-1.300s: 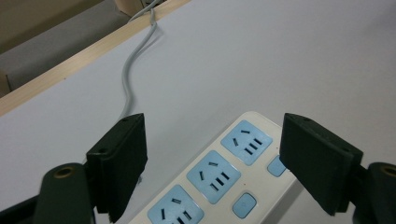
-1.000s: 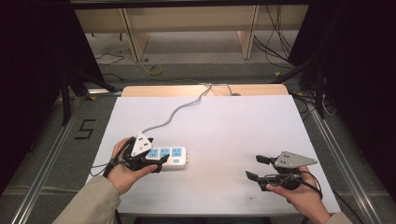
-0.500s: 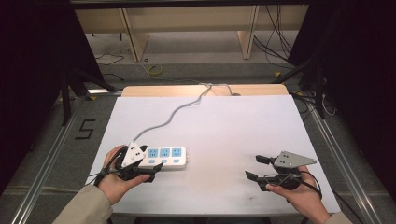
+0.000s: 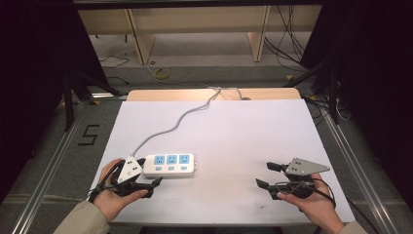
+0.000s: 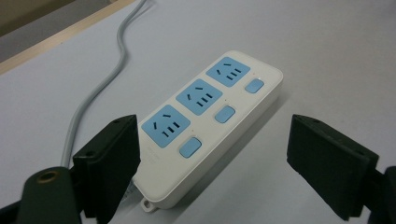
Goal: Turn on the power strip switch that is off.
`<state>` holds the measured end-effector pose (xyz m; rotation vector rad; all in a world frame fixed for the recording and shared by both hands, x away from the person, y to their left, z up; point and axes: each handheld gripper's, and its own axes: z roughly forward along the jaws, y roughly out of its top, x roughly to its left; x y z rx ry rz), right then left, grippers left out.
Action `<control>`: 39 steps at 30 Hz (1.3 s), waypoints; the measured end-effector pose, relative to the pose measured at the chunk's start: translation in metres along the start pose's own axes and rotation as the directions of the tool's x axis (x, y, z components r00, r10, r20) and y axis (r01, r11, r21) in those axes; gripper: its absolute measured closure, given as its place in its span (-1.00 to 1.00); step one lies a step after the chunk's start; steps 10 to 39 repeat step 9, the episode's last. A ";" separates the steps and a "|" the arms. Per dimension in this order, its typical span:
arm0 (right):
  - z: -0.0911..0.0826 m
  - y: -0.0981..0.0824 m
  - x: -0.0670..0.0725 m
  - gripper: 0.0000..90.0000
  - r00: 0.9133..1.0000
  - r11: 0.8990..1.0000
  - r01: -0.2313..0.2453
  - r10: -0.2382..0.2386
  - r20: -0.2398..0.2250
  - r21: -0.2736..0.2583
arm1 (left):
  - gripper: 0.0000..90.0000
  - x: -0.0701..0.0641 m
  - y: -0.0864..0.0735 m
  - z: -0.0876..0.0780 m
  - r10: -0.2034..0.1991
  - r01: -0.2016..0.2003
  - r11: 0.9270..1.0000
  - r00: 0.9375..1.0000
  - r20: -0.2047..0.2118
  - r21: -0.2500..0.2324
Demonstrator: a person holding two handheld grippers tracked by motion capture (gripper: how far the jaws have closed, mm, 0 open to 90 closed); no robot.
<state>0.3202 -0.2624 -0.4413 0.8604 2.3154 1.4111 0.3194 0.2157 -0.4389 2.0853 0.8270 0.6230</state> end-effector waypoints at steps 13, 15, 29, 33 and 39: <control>0.000 0.000 0.000 -0.35 1.000 1.000 -0.004 0.004 0.002 0.000 | -0.62 -0.002 0.001 0.002 0.008 -0.008 1.000 1.000 0.005 0.001; 0.000 0.000 0.000 -0.35 1.000 1.000 -0.004 0.004 0.002 0.000 | -0.62 -0.002 0.001 0.002 0.008 -0.008 1.000 1.000 0.005 0.001; 0.000 0.000 0.000 -0.35 1.000 1.000 -0.004 0.004 0.002 0.000 | -0.62 -0.002 0.001 0.002 0.008 -0.008 1.000 1.000 0.005 0.001; 0.000 0.000 0.000 -0.35 1.000 1.000 -0.004 0.004 0.002 0.000 | -0.62 -0.002 0.001 0.002 0.008 -0.008 1.000 1.000 0.005 0.001; 0.000 0.000 0.000 -0.35 1.000 1.000 -0.004 0.004 0.002 0.000 | -0.62 -0.002 0.001 0.002 0.008 -0.008 1.000 1.000 0.005 0.001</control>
